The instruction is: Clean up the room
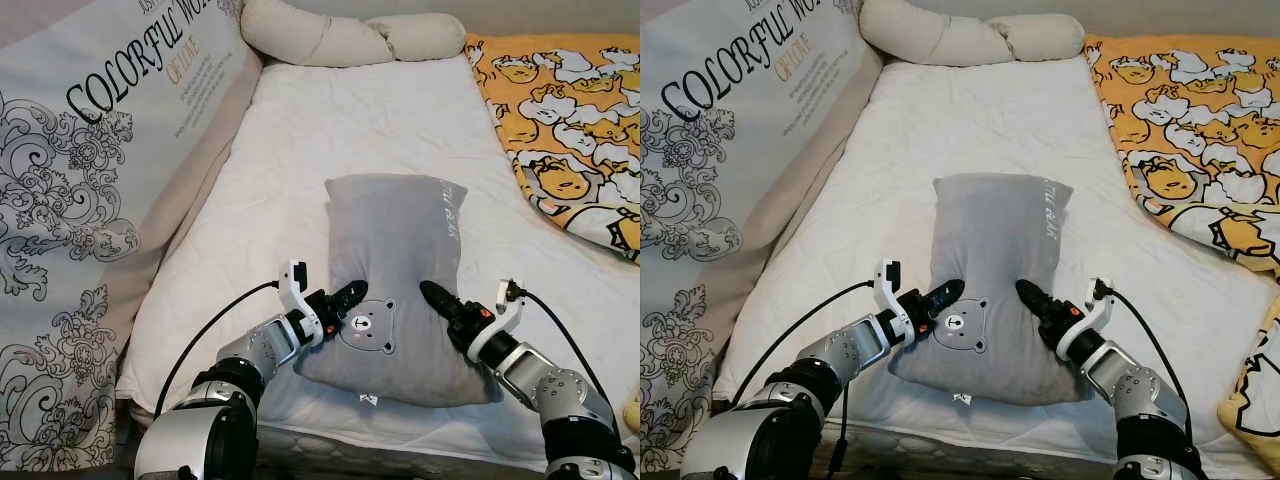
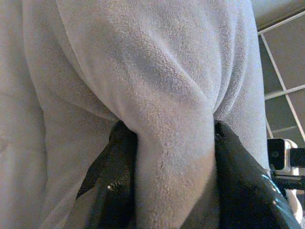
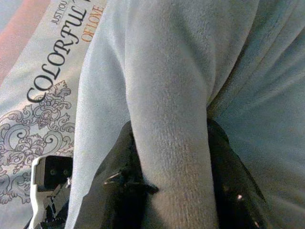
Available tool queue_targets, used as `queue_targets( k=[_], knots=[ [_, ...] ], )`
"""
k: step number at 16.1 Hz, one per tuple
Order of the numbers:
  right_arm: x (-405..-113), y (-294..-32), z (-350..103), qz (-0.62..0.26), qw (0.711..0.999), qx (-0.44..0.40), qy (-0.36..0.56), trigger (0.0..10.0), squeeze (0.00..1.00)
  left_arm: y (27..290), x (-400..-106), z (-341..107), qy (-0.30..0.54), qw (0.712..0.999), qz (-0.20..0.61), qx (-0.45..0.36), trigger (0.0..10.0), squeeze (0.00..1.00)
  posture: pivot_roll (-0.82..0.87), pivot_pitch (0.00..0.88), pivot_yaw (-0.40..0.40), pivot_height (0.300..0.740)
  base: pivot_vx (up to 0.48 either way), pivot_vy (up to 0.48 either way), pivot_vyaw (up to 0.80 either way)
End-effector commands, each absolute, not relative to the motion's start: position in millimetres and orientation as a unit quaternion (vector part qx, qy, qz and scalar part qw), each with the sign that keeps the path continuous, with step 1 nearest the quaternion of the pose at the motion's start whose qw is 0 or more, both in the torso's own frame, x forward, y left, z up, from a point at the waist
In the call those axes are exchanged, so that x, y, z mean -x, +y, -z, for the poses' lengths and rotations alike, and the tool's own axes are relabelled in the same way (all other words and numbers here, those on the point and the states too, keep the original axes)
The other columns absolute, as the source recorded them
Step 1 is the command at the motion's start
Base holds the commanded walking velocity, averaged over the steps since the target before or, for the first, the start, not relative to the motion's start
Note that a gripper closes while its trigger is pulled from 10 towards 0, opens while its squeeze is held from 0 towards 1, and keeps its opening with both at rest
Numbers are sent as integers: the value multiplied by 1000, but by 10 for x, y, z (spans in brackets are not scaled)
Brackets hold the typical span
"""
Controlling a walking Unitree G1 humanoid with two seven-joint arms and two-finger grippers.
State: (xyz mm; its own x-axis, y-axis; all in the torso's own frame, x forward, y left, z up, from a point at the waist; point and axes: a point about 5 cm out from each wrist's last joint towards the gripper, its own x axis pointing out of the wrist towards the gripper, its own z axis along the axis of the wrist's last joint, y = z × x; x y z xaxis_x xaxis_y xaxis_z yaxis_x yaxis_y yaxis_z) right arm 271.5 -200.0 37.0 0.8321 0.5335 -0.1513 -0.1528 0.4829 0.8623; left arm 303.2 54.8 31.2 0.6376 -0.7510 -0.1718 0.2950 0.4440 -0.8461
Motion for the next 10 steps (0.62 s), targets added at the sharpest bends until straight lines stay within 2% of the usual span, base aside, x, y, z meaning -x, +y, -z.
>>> queue_targets(
  k=[1,10],
  knots=[
    [-2705,-1780,-323,-236,817,-475,224,0,0,397,-2999,-329,281,797,344,409,0,0,-113,0,106,740,0,0,0],
    [-2784,-1606,-501,-269,813,-485,177,0,0,399,-3107,-521,224,793,369,430,0,0,-99,0,110,740,0,0,0]
  ],
)
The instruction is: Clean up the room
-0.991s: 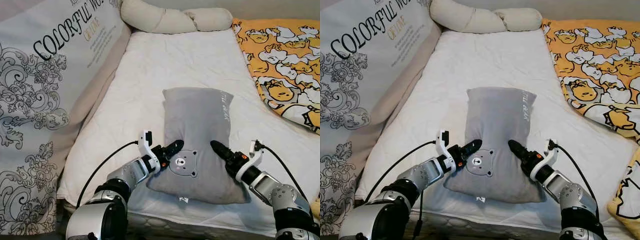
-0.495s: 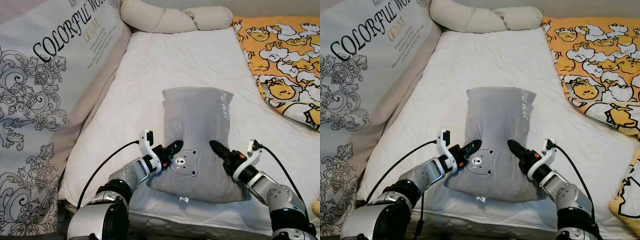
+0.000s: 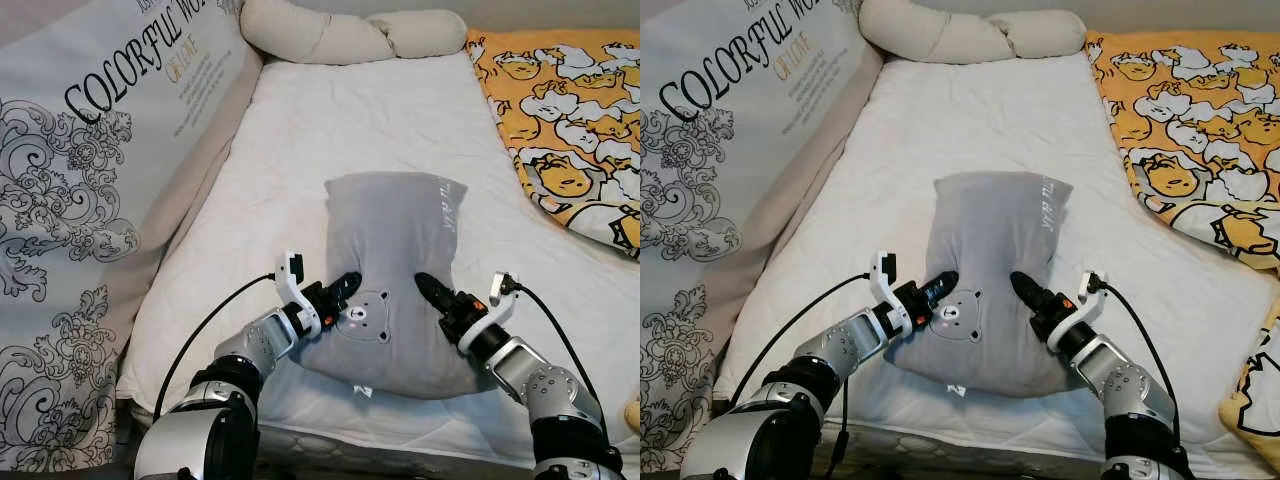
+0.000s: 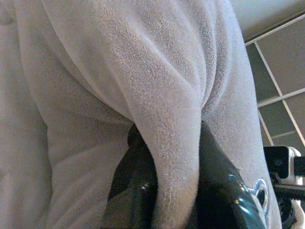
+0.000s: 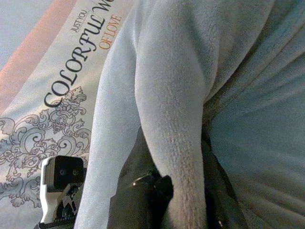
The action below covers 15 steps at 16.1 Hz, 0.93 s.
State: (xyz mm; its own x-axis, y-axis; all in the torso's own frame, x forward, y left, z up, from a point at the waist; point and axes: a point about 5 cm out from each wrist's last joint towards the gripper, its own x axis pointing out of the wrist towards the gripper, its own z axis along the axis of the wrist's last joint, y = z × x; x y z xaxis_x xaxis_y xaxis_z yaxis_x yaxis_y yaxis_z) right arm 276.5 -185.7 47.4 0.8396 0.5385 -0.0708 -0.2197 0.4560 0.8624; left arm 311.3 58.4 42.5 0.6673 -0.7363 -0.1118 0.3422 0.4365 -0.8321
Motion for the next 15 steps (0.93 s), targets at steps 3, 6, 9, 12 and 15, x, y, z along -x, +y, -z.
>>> queue_targets(
  k=[3,6,9,12,15],
  knots=[
    [-2857,-1575,-612,-275,822,-475,154,0,0,391,-3163,-625,200,801,387,411,0,0,-93,0,109,740,0,0,0],
    [-3017,-1560,-986,-296,837,-451,90,0,0,480,-3345,-956,130,810,406,402,0,0,-76,0,98,740,0,0,0],
    [-3021,-1504,-1273,-324,839,-435,50,0,0,573,-3423,-1266,65,822,428,371,0,0,-64,0,87,740,0,0,0],
    [-2907,-1451,-1390,-324,853,-406,42,4549,0,729,-3349,-1448,20,844,426,325,7059,0,-42,0,70,740,0,0,0],
    [-2822,-1383,-1364,-328,857,-395,57,10000,0,762,-3270,-1461,31,860,420,289,10000,0,-37,0,72,740,0,0,0]
  ],
)
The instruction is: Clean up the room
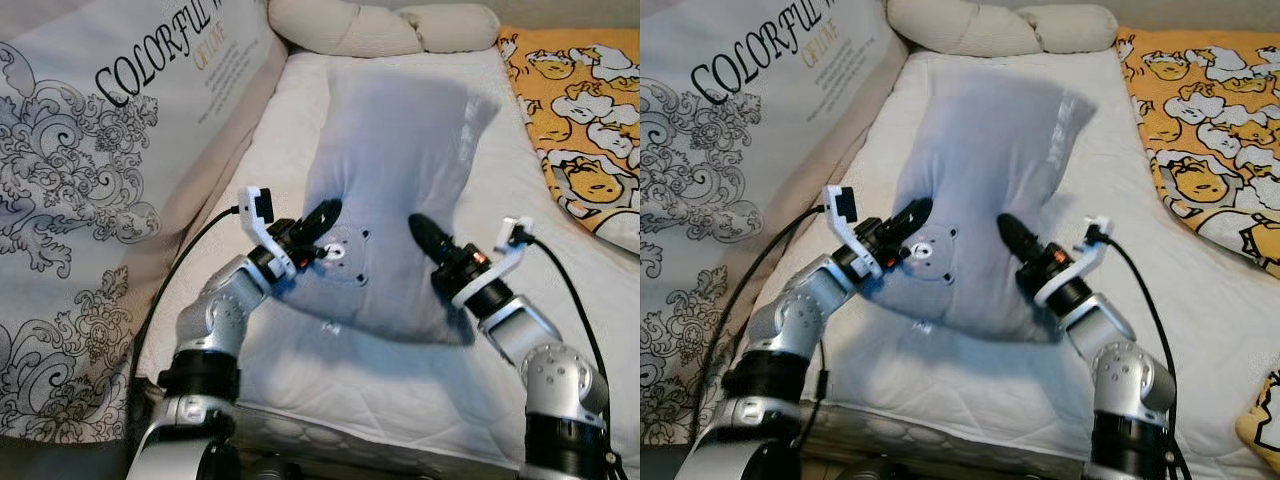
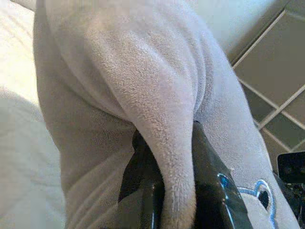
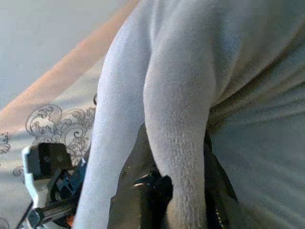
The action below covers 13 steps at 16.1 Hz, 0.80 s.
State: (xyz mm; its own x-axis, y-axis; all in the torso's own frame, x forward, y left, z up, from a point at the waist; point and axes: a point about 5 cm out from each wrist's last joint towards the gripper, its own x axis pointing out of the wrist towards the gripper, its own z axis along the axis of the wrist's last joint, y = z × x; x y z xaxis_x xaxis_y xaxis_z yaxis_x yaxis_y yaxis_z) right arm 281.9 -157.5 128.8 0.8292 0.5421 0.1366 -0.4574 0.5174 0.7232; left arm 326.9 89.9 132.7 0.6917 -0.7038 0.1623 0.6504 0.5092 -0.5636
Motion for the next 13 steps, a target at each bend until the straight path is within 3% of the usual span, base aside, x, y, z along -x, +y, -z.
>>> queue_targets(
  k=[1,4,13],
  knots=[
    [-2823,-1382,-1354,-325,858,-394,60,10000,0,748,-3245,-1470,32,862,426,271,10000,0,-37,0,73,740,0,0,0],
    [-2816,-1378,-1359,-324,859,-392,65,10000,0,729,-3211,-1498,32,860,432,270,10000,0,-43,0,77,740,0,0,0],
    [-2824,-1346,-1310,-318,863,-386,78,10000,0,782,-3201,-1480,45,871,416,260,10000,0,-28,0,70,740,0,331,0]
  ],
)
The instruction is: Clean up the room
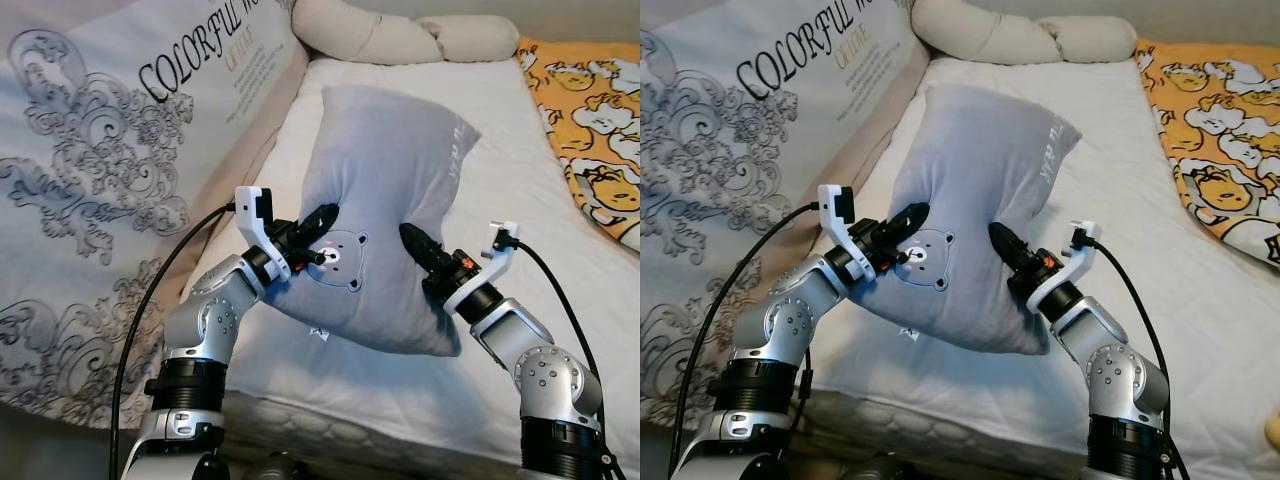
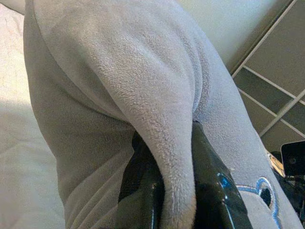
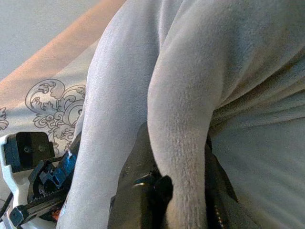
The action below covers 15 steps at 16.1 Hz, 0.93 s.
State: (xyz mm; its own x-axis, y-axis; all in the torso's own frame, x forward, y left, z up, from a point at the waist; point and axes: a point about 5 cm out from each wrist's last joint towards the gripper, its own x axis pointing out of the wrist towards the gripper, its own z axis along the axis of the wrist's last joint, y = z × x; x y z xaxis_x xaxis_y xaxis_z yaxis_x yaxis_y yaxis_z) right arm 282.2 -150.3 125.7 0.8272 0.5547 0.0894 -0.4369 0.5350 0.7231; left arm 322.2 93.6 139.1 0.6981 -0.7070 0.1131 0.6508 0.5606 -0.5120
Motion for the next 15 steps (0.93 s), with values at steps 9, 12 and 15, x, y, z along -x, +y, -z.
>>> queue_targets(
  k=[9,12,15],
  knots=[
    [-2816,-1297,-1280,-319,863,-383,86,10000,0,784,-3217,-1481,49,873,413,255,10000,0,-29,0,69,740,0,344,0],
    [-2827,-1304,-1277,-316,864,-381,87,10000,0,785,-3230,-1481,50,876,407,254,10000,0,-28,0,67,740,0,336,0],
    [-2838,-1303,-1290,-316,865,-379,88,10000,0,811,-3268,-1452,50,895,382,225,10000,0,-25,0,57,740,0,-320,0]
  ],
)
